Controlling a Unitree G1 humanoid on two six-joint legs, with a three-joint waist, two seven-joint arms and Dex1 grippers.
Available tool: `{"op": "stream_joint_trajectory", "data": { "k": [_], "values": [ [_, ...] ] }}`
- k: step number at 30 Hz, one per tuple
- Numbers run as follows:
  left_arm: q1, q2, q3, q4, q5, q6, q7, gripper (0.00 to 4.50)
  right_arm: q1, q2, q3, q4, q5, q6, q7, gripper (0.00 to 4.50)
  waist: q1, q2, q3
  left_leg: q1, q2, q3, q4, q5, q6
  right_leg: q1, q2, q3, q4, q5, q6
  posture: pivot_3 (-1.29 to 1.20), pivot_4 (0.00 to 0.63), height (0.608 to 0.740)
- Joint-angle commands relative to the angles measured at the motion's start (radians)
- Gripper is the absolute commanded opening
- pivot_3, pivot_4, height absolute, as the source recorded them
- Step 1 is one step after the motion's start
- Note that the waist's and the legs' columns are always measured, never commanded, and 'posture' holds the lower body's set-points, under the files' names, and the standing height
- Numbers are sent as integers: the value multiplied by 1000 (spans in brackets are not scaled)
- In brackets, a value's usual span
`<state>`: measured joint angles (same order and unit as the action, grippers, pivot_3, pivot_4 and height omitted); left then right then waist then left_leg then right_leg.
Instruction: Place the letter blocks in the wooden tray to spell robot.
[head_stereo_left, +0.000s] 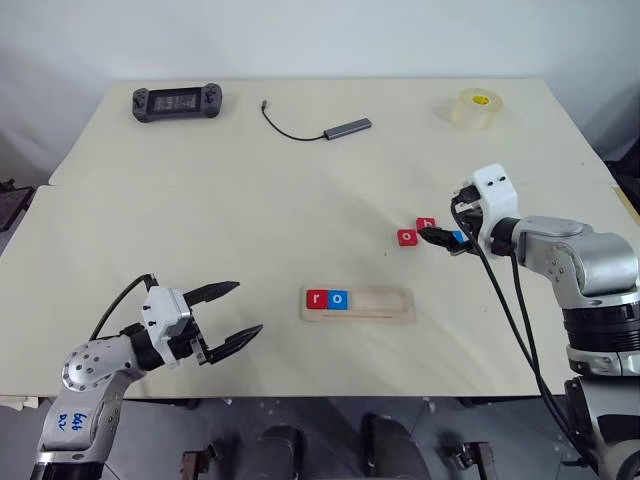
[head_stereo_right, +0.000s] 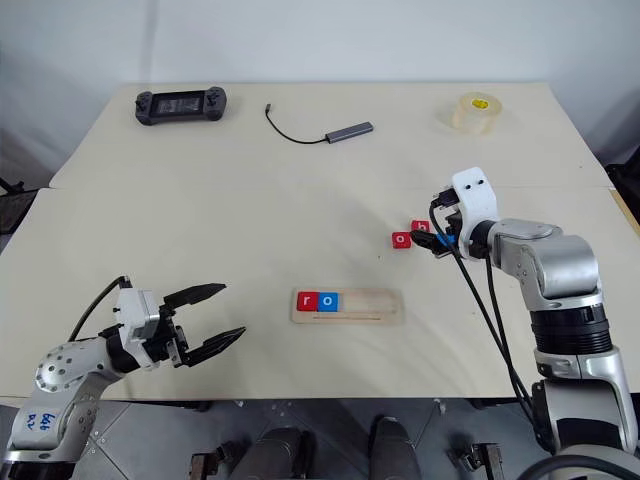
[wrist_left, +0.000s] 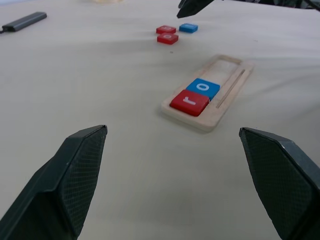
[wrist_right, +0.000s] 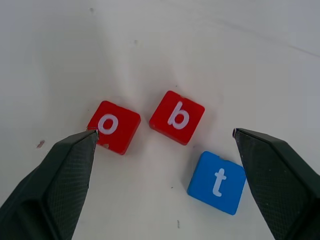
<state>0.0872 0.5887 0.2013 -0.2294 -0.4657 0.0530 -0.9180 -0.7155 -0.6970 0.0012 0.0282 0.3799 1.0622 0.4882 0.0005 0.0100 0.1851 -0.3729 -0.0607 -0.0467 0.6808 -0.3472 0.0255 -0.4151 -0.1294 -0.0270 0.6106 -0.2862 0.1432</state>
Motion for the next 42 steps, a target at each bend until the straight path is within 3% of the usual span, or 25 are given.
{"op": "stream_joint_trajectory", "data": {
  "k": [1,7,20,23,30,35,42],
  "values": [
    [-3,-3,9,-29,2,-21,9,4486,3,1,-13,-41,-15,5,-7,4500,-2,0,0,0,0,0,0,0,0,0,0,0,0,0,0,0,150,740],
    [-27,-3,-7,-10,10,-26,10,4486,-33,62,-34,4,-34,14,-51,4500,-3,0,0,0,0,0,0,0,0,0,1,0,0,0,0,0,150,740],
    [-26,-19,-28,-45,18,-20,31,4486,-241,217,-26,467,-163,-120,-167,4500,-9,0,0,1,0,2,0,0,0,-1,2,1,2,0,0,0,150,740],
    [-8,-21,-23,-54,19,-25,39,4500,-252,242,-14,495,-177,-129,-164,3875,-11,0,0,1,1,2,0,0,0,-1,2,1,2,0,0,0,150,740],
    [-7,-19,-22,-56,21,-27,49,4500,-267,245,-23,499,-203,-145,-162,1586,-22,0,0,1,1,2,0,0,0,-1,2,1,2,0,0,0,150,740],
    [-43,-25,-48,-30,23,-36,30,4500,-269,205,-59,359,-169,-163,-118,1466,-25,1,0,1,1,2,0,0,0,-1,2,1,3,0,0,0,150,740],
    [-122,-31,-93,41,8,-62,-51,4500,-73,114,-138,-104,-93,180,-119,1466,-12,1,0,-1,1,1,-1,0,0,-3,2,0,2,0,0,0,150,740]
  ]
}}
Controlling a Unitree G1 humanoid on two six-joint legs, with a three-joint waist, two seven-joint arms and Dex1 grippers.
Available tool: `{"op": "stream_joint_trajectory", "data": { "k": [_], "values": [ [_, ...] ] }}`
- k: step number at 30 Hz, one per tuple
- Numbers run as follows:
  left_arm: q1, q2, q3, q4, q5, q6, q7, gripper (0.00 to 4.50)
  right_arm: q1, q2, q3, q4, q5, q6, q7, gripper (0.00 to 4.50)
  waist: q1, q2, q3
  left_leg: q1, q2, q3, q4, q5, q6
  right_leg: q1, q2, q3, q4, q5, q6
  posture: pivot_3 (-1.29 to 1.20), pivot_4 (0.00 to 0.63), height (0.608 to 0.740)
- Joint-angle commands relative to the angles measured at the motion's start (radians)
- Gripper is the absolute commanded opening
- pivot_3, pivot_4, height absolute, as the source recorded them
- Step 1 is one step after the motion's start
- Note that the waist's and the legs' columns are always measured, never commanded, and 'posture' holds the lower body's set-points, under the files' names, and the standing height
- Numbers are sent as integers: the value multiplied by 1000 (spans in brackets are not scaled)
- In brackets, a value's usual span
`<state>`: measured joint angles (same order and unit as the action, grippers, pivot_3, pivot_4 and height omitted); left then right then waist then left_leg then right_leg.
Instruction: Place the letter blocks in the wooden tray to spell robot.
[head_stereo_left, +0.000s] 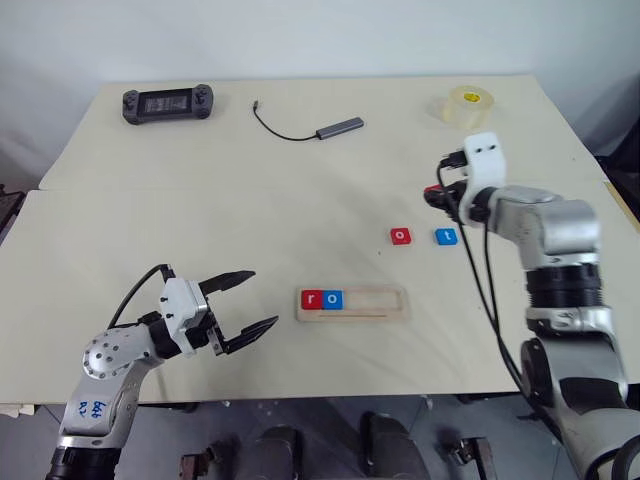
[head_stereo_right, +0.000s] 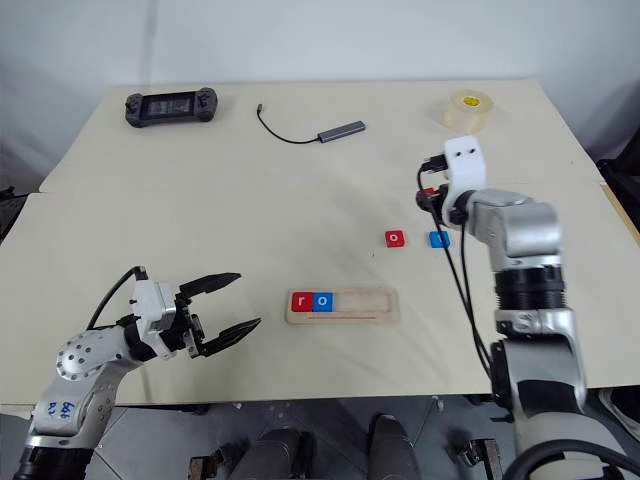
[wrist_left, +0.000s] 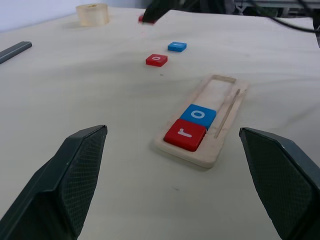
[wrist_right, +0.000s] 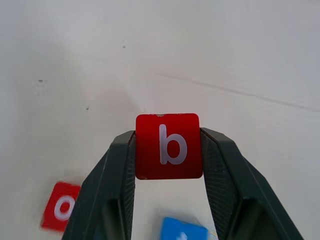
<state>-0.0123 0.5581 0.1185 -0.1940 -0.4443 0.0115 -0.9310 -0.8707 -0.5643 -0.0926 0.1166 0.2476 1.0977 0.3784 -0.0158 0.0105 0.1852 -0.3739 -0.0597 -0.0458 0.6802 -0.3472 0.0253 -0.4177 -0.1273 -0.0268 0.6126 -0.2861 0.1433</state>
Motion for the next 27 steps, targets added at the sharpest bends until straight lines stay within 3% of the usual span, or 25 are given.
{"op": "stream_joint_trajectory", "data": {
  "k": [1,6,11,12,18,20,24,25,27],
  "values": [
    [-37,2,-18,16,-15,-20,-52,4500,131,-15,-65,-273,50,199,-19,1466,10,0,0,0,0,0,0,0,0,0,0,0,0,0,0,0,150,740],
    [-95,0,-49,60,-21,-29,-126,4500,376,94,-171,-611,71,400,-81,1466,16,0,0,-1,0,1,1,0,0,0,0,1,0,0,0,0,150,740],
    [-106,5,-68,51,-36,-22,-186,4500,508,241,-204,-784,58,466,-147,1466,11,0,0,0,0,1,1,0,0,-1,0,3,1,0,0,0,150,740],
    [-105,8,-69,46,-39,-15,-192,4500,520,258,-200,-803,56,476,-156,2030,11,0,0,0,0,2,1,0,0,-1,1,4,1,0,0,0,150,740],
    [-82,24,-64,-1,-62,29,-203,4500,581,259,-173,-890,83,517,-152,3879,15,0,0,1,-1,2,1,0,0,-1,1,4,3,0,0,0,150,740],
    [-74,25,-65,-16,-65,37,-201,4500,593,193,-177,-918,124,510,-87,4473,15,0,0,1,-1,2,1,0,0,-1,1,4,3,0,0,0,150,740],
    [-62,30,-61,-25,-70,46,-212,4500,648,-31,-205,-928,212,375,109,4473,17,0,0,1,-2,2,1,0,1,0,0,4,0,0,0,0,150,740],
    [-53,34,-56,-25,-72,42,-219,4500,679,-90,-206,-929,219,303,160,4473,16,0,0,1,-2,2,0,0,1,0,0,4,-2,0,0,0,150,740],
    [-59,38,-54,-8,-71,36,-231,4500,775,-247,-201,-862,171,-21,365,4473,17,0,0,1,-1,2,0,0,1,2,1,3,-2,0,1,0,150,740]
  ]
}}
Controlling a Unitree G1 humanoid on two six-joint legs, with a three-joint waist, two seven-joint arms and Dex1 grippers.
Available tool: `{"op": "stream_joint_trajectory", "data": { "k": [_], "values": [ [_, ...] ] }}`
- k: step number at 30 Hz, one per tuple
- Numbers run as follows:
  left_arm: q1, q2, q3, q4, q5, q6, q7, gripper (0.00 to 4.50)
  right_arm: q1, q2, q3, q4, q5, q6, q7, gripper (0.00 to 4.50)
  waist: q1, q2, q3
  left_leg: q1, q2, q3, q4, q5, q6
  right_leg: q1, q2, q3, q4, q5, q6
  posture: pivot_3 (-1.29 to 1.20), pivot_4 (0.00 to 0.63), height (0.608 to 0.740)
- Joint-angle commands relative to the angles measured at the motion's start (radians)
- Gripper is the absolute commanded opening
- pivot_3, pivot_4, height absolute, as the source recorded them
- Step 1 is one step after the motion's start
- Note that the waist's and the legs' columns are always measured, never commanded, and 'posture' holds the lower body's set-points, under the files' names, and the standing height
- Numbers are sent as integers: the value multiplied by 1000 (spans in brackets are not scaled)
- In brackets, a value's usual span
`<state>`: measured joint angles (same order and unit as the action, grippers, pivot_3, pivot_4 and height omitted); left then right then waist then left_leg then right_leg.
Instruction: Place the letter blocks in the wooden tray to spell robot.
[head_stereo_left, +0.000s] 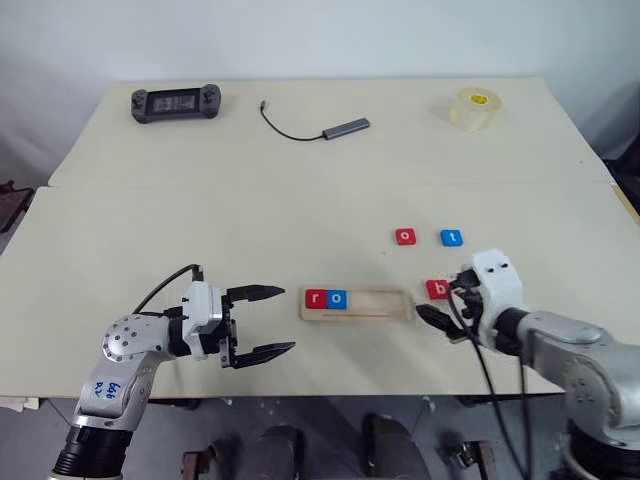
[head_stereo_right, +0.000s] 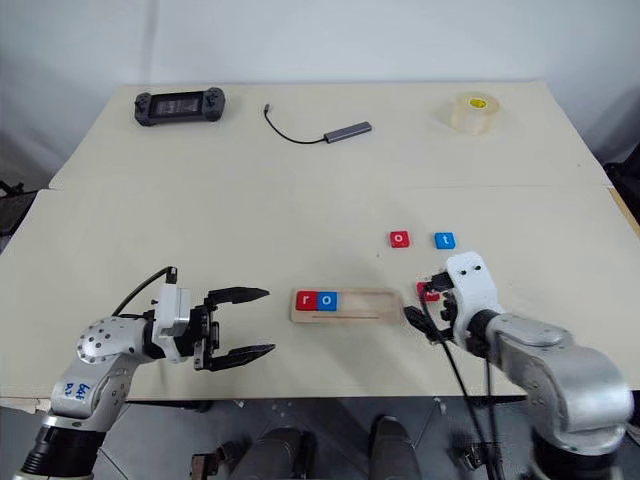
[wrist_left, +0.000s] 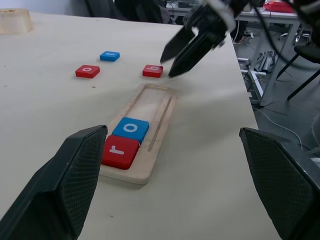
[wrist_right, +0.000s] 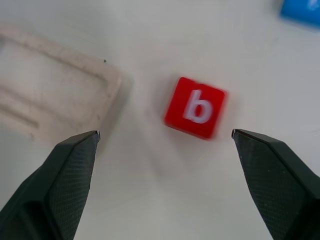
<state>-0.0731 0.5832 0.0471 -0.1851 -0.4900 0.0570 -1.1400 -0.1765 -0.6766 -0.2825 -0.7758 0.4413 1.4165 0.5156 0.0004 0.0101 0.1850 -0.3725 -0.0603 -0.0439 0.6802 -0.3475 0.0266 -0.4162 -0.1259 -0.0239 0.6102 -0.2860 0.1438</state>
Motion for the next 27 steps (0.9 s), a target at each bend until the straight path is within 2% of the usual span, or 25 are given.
{"op": "stream_joint_trajectory", "data": {
  "k": [1,5,9,13,18,21,24,27],
  "values": [
    [-8,13,16,-6,-24,-10,-25,4500,117,-195,-9,91,-51,-510,328,4473,0,0,0,1,0,0,-1,0,0,0,0,0,0,0,0,0,150,740],
    [-27,12,15,11,-16,-18,-32,4500,138,-281,41,353,-125,-948,530,4473,-2,-3,1,4,1,2,0,0,1,6,2,0,-4,1,3,0,150,740],
    [-68,9,10,17,-2,-19,-20,4500,-59,-287,196,766,-203,-1303,744,4473,-8,-5,1,6,2,4,2,0,1,6,2,3,-5,2,4,0,150,740],
    [-50,16,23,5,1,-37,-17,4500,-240,-240,304,1077,-268,-1501,849,4473,-7,-4,1,4,3,4,2,1,0,3,2,2,-4,2,3,0,150,740],
    [-8,30,44,-41,-3,-31,5,4500,-363,-161,366,1273,-308,-1605,865,4473,-5,-4,2,3,3,3,2,1,-1,3,1,1,-4,2,3,0,150,740],
    [9,36,52,-56,-6,-30,16,4500,-387,-125,375,1323,-310,-1640,876,4473,-4,-4,1,4,3,2,2,0,-1,4,0,1,-6,2,3,0,150,740],
    [27,38,54,-74,-5,-26,32,4500,-398,-101,378,1353,-311,-1642,883,3884,-4,-4,1,4,3,2,3,0,-1,5,0,0,-5,2,3,0,150,740],
    [37,44,63,-79,-8,-25,38,4500,-402,-94,382,1357,-312,-1620,903,2849,-7,-4,1,4,3,2,3,0,-1,5,0,1,-5,2,3,0,150,740]
  ]
}}
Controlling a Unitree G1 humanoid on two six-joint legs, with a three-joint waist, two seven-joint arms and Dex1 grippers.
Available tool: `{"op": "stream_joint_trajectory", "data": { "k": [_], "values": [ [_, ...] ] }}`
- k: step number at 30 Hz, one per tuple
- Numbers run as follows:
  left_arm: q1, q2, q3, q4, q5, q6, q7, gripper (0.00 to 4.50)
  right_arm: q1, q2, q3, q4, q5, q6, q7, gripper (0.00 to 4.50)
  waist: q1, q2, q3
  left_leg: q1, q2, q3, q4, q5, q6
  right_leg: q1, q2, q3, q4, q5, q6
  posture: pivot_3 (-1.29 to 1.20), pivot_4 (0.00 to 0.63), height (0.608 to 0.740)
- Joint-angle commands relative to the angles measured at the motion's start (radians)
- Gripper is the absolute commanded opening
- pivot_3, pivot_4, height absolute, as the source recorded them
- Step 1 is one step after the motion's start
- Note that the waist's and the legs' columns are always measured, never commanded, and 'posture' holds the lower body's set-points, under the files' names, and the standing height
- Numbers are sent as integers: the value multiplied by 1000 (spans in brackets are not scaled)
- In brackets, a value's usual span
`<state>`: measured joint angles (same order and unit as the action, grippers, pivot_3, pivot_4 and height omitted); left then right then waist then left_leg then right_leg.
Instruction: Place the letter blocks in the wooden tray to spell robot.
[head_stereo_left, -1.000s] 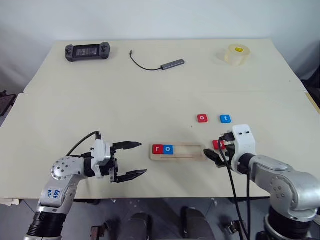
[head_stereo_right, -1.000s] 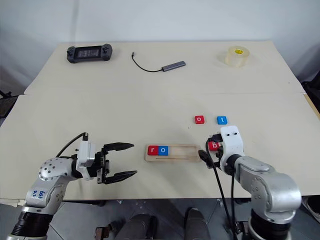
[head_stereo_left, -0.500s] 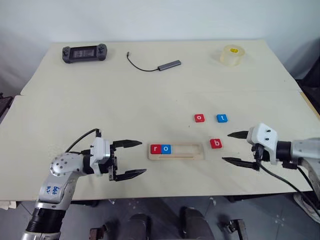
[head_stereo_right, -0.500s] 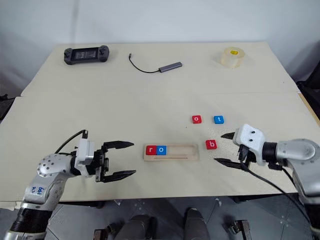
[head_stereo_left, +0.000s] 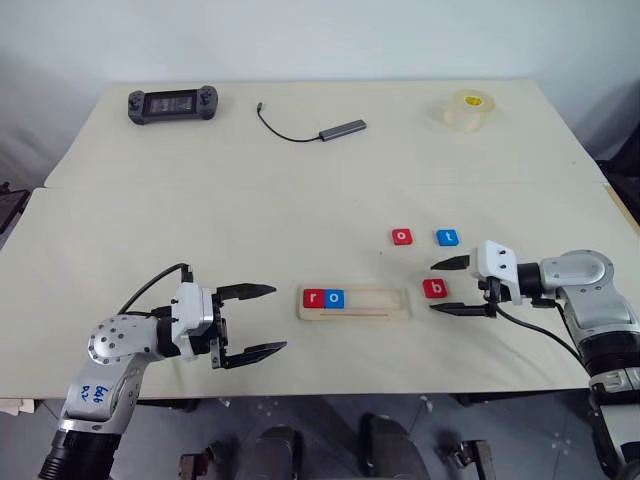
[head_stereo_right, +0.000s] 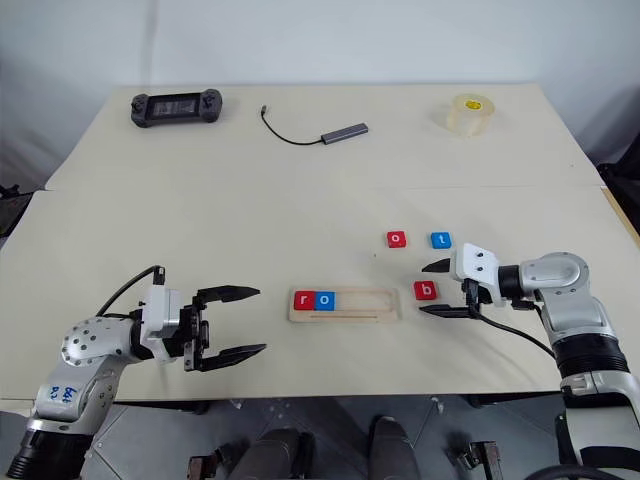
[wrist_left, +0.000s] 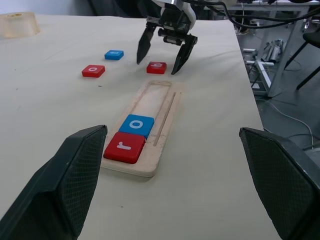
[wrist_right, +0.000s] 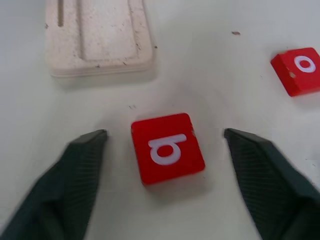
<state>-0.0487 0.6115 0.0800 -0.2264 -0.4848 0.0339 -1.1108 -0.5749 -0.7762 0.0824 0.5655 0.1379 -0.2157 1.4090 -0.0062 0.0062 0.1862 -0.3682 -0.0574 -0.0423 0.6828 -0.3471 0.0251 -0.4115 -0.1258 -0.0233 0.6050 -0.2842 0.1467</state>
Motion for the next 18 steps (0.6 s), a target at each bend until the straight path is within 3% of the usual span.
{"op": "stream_joint_trajectory", "data": {
  "k": [1,4,5,9,14,18],
  "values": [
    [15,20,33,-41,-16,2,10,4500,-4,4,17,15,-7,21,20,2529,-1,0,0,0,0,0,0,0,0,0,0,0,0,0,0,0,150,740],
    [17,32,38,-49,-26,16,11,4500,-15,-11,18,-6,3,74,53,1539,0,0,0,0,0,0,0,0,-1,0,0,0,1,0,0,0,150,740],
    [14,32,35,-46,-26,17,8,4500,-22,-17,17,-11,5,92,61,1472,2,0,0,0,0,0,0,0,0,0,0,0,1,0,0,0,150,740],
    [0,23,16,-21,-14,10,-1,4500,-40,-33,3,-62,21,142,77,1472,3,0,0,0,0,0,0,0,0,0,-3,0,1,0,0,0,150,740],
    [-31,-11,-18,30,7,-8,0,4500,2,-45,1,-420,142,431,82,1472,6,3,1,-2,0,-1,0,0,0,-2,-4,-1,1,0,0,0,150,740],
    [-47,-33,-37,41,19,-14,6,4500,19,-23,39,-587,163,581,20,1472,7,3,1,-2,0,-2,0,0,-1,-1,-4,-2,1,0,0,0,150,740]
  ]
}}
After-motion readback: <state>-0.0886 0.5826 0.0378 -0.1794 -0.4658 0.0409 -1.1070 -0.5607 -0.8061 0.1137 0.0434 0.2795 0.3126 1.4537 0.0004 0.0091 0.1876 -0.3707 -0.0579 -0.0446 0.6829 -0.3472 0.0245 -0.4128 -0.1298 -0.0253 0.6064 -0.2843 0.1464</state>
